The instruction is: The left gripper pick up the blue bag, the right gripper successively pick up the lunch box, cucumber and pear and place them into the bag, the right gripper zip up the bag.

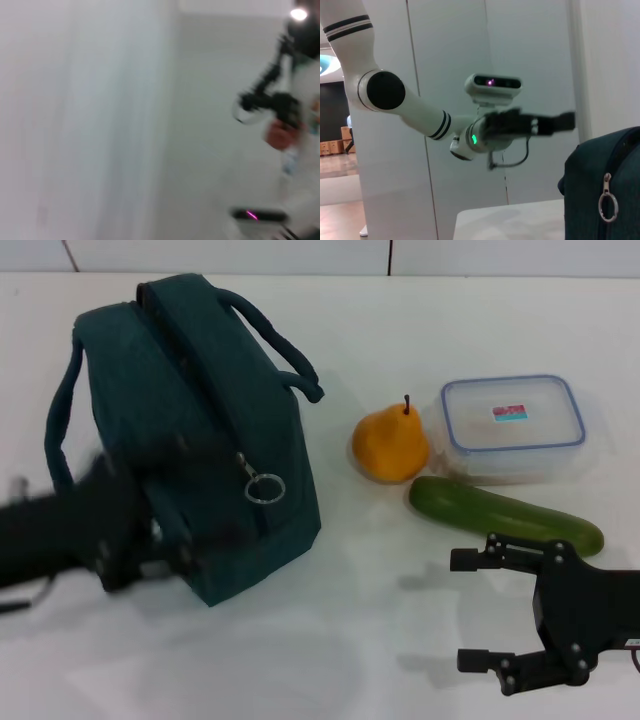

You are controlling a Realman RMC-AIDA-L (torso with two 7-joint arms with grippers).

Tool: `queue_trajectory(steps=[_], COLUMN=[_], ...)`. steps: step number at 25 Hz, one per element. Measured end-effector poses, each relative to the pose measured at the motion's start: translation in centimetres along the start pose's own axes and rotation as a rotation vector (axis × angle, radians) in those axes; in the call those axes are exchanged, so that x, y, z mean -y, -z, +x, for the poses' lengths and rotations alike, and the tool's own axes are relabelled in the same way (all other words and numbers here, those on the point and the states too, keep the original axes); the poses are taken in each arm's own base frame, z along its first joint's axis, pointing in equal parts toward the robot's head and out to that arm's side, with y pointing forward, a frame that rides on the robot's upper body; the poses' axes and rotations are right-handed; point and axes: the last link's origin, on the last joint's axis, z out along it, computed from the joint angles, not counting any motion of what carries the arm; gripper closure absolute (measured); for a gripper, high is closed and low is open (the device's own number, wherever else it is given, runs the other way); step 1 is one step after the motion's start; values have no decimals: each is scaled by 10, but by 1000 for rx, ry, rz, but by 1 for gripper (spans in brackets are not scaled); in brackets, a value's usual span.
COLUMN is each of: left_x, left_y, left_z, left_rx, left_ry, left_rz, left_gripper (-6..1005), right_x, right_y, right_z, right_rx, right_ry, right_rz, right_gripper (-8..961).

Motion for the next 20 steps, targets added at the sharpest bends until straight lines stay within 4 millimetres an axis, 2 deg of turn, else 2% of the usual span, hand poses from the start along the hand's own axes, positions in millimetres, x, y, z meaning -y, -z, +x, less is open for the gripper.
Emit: queue_trajectory(steps=[7, 10, 16, 20], left_x=[43, 65, 100, 109], left_y=[27, 39, 60, 59], left_z=[47, 69, 121, 145], left_rx=[-156, -160, 6, 154], left_ry=[53, 94, 199, 331], left_rz=[229, 320, 492, 576], left_gripper=[230, 230, 231, 232], right_x=[4, 6, 10, 13], right_y=[1, 4, 7, 9], right_z=[0, -1, -5, -7], right_rx=[5, 16, 29, 36], right_ry=[-2, -1, 10, 14], right_rz=[35, 59, 85, 104], right_gripper=[82, 82, 82, 82])
